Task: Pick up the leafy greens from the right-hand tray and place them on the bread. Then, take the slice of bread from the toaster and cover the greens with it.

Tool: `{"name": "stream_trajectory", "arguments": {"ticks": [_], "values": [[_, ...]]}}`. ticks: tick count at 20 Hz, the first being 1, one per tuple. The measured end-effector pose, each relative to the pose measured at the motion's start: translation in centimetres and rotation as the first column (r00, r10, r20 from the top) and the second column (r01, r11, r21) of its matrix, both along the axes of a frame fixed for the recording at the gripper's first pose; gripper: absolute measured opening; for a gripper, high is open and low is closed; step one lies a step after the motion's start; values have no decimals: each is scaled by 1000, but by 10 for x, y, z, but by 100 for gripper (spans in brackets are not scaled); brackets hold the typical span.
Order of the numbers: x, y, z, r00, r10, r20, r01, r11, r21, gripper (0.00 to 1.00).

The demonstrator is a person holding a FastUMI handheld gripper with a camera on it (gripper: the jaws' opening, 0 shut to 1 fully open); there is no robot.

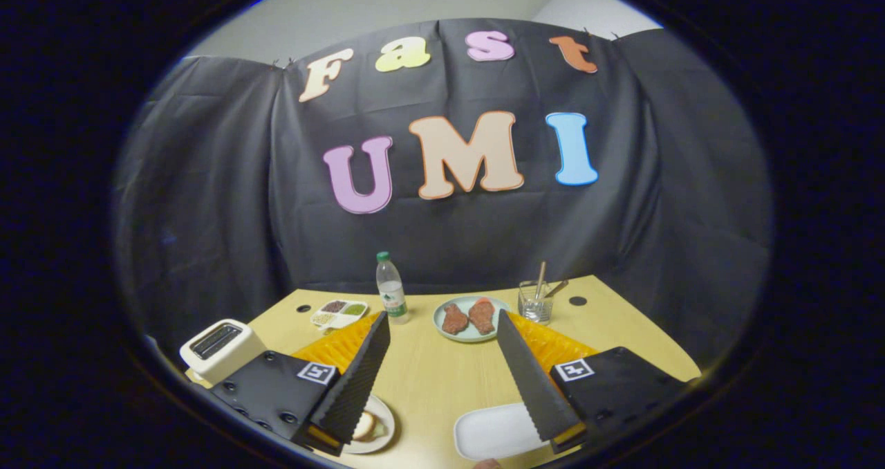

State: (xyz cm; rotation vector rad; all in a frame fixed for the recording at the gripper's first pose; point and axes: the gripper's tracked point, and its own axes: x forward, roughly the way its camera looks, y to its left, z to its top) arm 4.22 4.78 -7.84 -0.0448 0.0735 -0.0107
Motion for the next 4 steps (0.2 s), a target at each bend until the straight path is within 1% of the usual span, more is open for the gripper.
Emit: {"name": "stream_trajectory", "arguments": {"ticks": [4], "values": [[-12, -11, 16, 998, -23, 59, 23, 1000, -4, 98]]}}
